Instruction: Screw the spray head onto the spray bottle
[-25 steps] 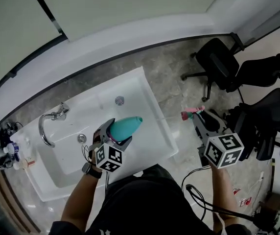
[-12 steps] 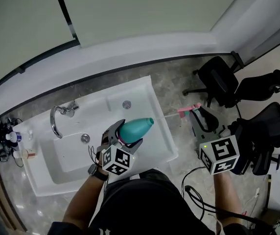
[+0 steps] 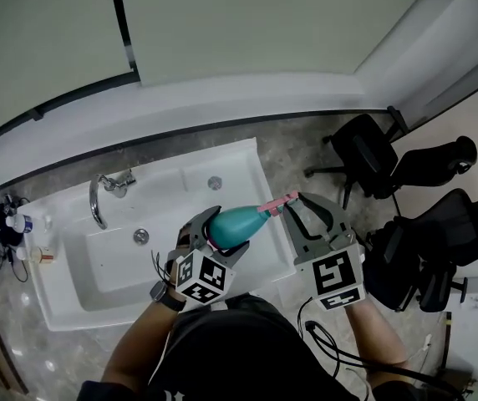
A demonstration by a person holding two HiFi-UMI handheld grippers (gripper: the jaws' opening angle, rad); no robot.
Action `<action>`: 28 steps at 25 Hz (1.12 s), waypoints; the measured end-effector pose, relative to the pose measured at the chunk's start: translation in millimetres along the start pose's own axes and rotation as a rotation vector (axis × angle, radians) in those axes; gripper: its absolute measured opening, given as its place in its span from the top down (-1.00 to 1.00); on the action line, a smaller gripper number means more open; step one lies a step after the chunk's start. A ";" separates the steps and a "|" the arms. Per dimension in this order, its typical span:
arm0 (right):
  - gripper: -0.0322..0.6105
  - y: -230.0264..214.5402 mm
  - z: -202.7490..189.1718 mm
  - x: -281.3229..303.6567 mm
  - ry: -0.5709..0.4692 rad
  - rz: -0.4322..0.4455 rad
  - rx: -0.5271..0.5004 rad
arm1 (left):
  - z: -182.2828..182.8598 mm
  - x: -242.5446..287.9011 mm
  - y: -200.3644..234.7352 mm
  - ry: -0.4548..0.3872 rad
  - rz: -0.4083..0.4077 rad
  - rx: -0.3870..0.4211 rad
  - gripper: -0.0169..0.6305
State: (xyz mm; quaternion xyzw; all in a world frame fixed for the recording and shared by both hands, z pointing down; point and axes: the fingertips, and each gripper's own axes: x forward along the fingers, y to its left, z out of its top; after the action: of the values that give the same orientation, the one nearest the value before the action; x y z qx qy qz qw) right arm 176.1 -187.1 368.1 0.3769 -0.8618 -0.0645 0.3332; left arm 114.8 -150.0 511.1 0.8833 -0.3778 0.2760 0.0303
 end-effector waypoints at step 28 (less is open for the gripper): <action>0.59 34.4 70.2 -26.2 0.165 0.085 -0.129 | 45.1 -2.6 8.5 -0.338 0.153 -0.086 -0.35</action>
State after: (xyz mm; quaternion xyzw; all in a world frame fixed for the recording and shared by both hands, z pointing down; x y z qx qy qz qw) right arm 124.4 -154.5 312.7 0.3217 -0.8408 -0.0741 0.4290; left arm 128.4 -166.2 470.3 0.8837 -0.4549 0.1085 -0.0167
